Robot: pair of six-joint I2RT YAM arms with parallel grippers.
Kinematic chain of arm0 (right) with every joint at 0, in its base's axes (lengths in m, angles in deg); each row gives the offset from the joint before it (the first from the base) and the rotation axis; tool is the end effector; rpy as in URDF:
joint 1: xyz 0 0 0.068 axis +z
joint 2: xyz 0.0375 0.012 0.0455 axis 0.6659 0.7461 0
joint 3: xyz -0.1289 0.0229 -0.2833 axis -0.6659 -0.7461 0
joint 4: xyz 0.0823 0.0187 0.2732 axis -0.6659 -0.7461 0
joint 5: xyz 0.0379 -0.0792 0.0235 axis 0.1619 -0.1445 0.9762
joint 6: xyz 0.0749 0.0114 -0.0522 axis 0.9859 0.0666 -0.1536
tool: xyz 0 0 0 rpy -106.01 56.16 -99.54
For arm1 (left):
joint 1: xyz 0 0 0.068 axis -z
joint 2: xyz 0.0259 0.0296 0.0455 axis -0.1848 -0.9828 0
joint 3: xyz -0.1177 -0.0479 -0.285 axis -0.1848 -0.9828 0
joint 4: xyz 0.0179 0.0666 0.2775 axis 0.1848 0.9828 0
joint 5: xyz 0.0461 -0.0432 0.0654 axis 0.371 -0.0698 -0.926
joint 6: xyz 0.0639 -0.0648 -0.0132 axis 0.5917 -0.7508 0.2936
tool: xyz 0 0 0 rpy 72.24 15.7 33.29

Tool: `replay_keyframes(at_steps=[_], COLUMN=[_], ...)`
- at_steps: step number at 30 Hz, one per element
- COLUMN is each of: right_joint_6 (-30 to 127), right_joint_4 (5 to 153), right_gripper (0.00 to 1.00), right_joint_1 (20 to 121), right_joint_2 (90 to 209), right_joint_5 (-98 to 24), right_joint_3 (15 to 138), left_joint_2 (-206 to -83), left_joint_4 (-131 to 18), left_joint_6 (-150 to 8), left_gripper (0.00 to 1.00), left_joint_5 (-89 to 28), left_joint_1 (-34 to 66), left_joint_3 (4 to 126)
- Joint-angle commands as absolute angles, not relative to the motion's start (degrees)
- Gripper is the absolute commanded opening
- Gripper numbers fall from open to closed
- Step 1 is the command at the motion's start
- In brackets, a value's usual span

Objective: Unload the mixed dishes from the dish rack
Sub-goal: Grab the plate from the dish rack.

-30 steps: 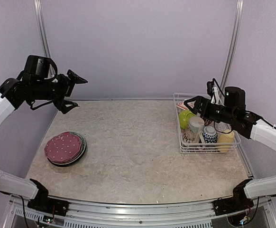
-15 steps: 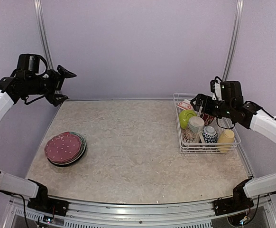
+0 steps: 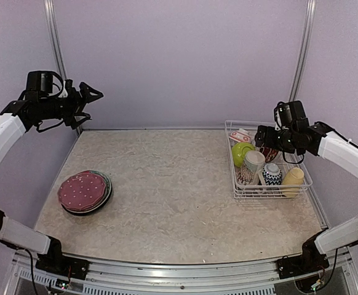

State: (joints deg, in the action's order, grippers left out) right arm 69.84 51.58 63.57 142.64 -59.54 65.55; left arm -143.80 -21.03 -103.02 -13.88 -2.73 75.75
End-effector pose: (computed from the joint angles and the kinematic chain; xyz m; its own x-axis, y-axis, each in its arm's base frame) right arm 0.3188 0.1053 0.3248 -0.5871 0.2562 -0.7679 0.1151 0.9654 0.2340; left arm 0.3243 -0.0805 0.4429 -0.6503 -0.5430 -0.5313 0.0764 0.6491 -0.7568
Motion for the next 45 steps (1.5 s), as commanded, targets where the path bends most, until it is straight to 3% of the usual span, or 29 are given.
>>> replay_keyframes(at_steps=[1,5,9,17,24,33,45], right_joint_6=[67.5,65.5,61.7,57.4,58.0,57.3,58.9], right_joint_4=[46.9,45.8,49.7,53.0,55.4,58.1,62.5], right_gripper=[1.00,1.00,0.99,0.80,0.53,0.28,0.15], right_joint_1=[60.1,55.7,47.7,42.3,42.3,42.3,42.8], right_joint_2=[145.7,147.9,151.4,163.3,173.2,177.5,178.7], right_joint_5=[-62.2,-62.1,-52.4,-50.2,-51.0,-55.4,-59.1], right_joint_3=[71.5,74.5,75.1,80.1,86.3,87.0,83.6], left_joint_2=[-146.1,-148.0,-151.3,-151.0,-151.5,-151.2,-150.4], left_joint_4=[-25.8,-27.7,-28.1,-32.3,-31.6,-31.8,-32.5], left_joint_6=[-98.6,-96.3,-91.7,-88.4,-85.6,-86.4,-87.2], left_gripper=[0.99,0.99,0.99,0.99,0.99,0.99,0.99], left_joint_5=[-11.4,-11.8,-10.0,-5.5,-5.3,-4.6,-4.3], left_joint_1=[-1.3,1.2,2.1,-1.2,-1.0,-0.7,0.8], left_joint_3=[80.4,83.2,86.2,77.9,77.1,76.8,76.1])
